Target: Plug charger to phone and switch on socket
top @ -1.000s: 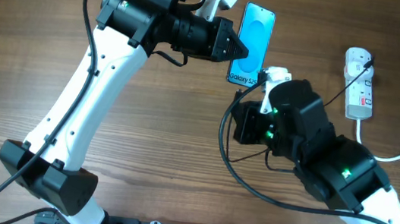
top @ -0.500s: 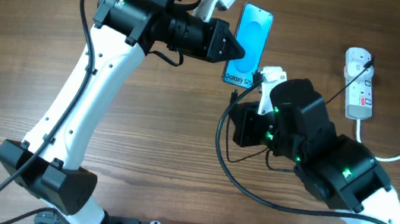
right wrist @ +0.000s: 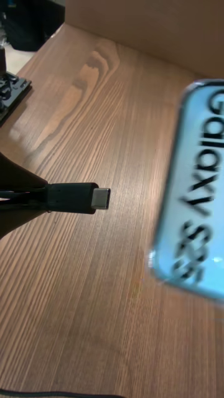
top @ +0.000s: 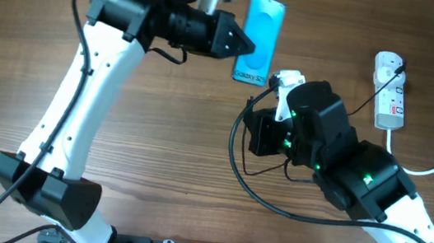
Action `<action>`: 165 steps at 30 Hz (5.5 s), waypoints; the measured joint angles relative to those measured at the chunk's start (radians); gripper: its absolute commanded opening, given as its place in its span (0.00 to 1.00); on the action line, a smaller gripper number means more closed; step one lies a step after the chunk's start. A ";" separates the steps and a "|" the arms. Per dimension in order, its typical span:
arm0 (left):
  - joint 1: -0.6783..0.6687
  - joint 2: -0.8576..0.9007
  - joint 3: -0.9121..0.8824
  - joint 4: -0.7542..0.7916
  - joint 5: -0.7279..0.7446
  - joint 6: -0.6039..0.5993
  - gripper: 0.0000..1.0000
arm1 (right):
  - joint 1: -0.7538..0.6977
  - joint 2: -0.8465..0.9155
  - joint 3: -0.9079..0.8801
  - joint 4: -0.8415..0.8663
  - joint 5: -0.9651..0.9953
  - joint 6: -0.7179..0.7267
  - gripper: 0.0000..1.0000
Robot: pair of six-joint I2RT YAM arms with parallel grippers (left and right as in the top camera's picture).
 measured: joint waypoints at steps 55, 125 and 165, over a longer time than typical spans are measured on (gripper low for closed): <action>-0.012 0.000 0.000 -0.031 0.042 0.026 0.04 | 0.000 0.004 0.000 0.061 -0.001 0.000 0.04; -0.030 0.115 0.000 -0.117 -0.327 -0.051 0.04 | -0.002 0.013 0.085 -0.298 0.069 -0.014 1.00; -0.067 0.438 0.000 -0.028 -0.388 -0.100 0.04 | -0.002 0.325 0.085 -0.361 0.043 0.307 1.00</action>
